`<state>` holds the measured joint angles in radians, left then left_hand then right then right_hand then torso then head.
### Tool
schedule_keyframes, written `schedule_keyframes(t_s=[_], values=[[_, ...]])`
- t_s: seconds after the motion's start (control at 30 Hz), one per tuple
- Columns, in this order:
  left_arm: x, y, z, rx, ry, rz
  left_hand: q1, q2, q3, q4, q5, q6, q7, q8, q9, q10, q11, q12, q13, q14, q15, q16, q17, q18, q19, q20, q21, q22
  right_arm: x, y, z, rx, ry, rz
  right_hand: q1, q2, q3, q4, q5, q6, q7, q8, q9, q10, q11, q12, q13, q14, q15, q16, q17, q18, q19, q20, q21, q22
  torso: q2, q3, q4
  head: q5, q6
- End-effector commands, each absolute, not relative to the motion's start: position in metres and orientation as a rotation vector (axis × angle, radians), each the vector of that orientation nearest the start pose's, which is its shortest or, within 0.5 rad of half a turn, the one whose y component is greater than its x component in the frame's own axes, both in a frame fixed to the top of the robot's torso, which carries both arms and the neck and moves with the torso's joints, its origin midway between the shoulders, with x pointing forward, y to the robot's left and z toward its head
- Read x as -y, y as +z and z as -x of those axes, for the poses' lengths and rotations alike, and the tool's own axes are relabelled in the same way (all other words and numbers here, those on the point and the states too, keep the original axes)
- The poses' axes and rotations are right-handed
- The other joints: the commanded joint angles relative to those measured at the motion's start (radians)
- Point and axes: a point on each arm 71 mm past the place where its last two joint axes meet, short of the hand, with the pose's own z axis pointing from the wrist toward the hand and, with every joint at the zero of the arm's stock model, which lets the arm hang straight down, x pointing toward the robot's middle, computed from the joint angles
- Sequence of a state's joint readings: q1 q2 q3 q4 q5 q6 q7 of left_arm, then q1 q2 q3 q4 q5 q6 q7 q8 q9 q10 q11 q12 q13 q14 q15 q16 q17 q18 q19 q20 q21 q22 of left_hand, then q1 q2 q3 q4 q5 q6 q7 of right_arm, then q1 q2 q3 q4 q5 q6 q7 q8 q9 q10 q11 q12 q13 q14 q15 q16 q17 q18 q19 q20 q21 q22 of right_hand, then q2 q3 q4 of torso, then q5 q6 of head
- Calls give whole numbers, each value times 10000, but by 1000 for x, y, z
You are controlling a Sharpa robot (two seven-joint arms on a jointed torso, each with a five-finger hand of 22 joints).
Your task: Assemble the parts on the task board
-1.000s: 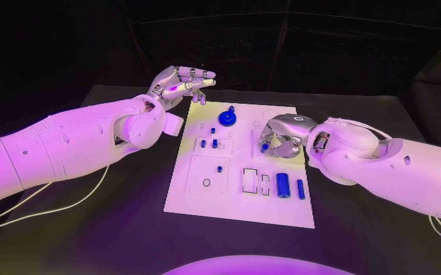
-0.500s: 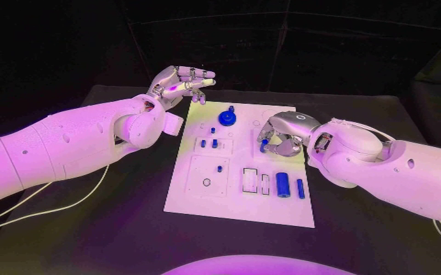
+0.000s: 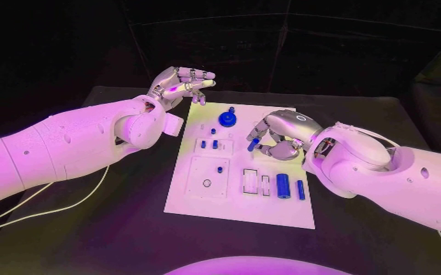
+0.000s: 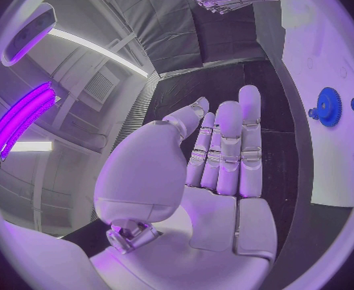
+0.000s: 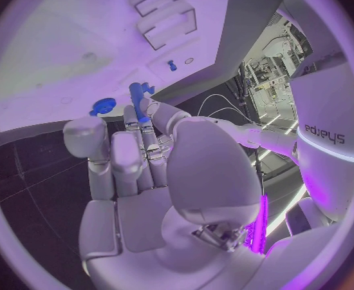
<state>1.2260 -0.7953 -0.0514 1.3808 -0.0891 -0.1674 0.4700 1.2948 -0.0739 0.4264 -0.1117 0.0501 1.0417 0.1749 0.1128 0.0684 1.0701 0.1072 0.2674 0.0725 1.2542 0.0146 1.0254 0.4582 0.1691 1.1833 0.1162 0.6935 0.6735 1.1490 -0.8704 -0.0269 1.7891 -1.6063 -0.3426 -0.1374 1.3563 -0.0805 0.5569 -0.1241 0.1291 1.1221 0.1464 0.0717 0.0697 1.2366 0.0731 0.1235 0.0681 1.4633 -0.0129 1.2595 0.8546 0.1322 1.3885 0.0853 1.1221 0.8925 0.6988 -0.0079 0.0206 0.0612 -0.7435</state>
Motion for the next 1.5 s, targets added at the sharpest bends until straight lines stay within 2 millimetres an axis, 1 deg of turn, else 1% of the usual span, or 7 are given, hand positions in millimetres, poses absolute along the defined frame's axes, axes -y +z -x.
schedule_keyframes(t_s=[0.03,0.27,0.43,0.5,0.53,0.93,1.5], values=[[-218,-170,-515,-13963,-16344,9332,-98,27,-56,-9,-12,-5,38,46,1,-51,-12,33,-5,-60,30,-5,-9,129,-42,4,-47,-10,122,-167,-413,-15433,9028,3325,-60,-80,65,-9,55,62,6,6,-2,99,-36,-53,-18,68,-66,63,-4,-36,30,-30,60,1,10,-9,12,41,-14],[-216,-170,-515,-13975,-16392,9313,-98,27,-56,-9,-12,-5,38,46,1,-51,-12,33,-5,-60,30,-5,-9,129,-42,4,-47,-10,86,-174,-409,-15523,9882,3906,-84,-93,73,-2,77,63,8,2,-2,100,-34,-62,-18,67,-65,67,-1,-34,25,-30,55,-10,13,-19,27,88,-41],[-214,-170,-515,-13985,-16429,9300,-98,27,-56,-9,-12,-5,38,46,1,-51,-12,33,-5,-60,30,-5,-9,129,-42,4,-47,-10,63,-185,-404,-15760,10344,4371,-104,-103,81,4,96,57,12,-5,-4,93,-31,-75,-20,65,-63,68,-8,-31,19,-30,48,-21,35,-10,37,178,-92],[-214,-170,-515,-13987,-16433,9299,-98,27,-56,-9,-12,-5,38,46,1,-51,-12,33,-5,-60,30,-5,-9,129,-42,4,-47,-10,57,-190,-402,-15904,10413,4523,-125,-114,80,10,107,52,14,-10,-5,86,-27,-86,-21,64,-62,68,-13,-32,17,-29,52,-18,30,-14,34,202,-112],[-214,-169,-515,-13985,-16431,9299,-98,27,-56,-9,-12,-5,38,46,1,-51,-12,33,-5,-60,30,-5,-9,129,-42,4,-47,-10,53,-194,-401,-16049,10437,4657,-146,-125,77,17,115,48,17,-14,-6,82,-24,-94,-22,62,-60,67,-20,-32,14,-28,51,-21,16,-19,8,244,-134],[-213,-169,-515,-13987,-16474,9280,-98,27,-56,-9,-12,-5,38,46,1,-51,-12,33,-5,-60,30,-5,-9,129,-42,4,-47,-10,34,-218,-398,-16798,10221,5380,-201,-172,51,29,134,40,19,-23,-6,75,-22,-115,-22,57,-56,65,-37,-31,6,-25,49,-27,6,-1,1,371,-249],[-213,-169,-515,-13993,-16475,9281,-82,57,-77,-10,-12,-9,38,57,4,-60,-12,55,-3,-61,30,4,-18,132,-35,6,-56,-17,29,-229,-397,-17263,9826,5804,-225,-184,41,36,140,36,20,-26,-7,73,-20,-124,-22,52,-54,58,-60,-29,-2,-23,40,-42,16,0,-5,448,-340]])
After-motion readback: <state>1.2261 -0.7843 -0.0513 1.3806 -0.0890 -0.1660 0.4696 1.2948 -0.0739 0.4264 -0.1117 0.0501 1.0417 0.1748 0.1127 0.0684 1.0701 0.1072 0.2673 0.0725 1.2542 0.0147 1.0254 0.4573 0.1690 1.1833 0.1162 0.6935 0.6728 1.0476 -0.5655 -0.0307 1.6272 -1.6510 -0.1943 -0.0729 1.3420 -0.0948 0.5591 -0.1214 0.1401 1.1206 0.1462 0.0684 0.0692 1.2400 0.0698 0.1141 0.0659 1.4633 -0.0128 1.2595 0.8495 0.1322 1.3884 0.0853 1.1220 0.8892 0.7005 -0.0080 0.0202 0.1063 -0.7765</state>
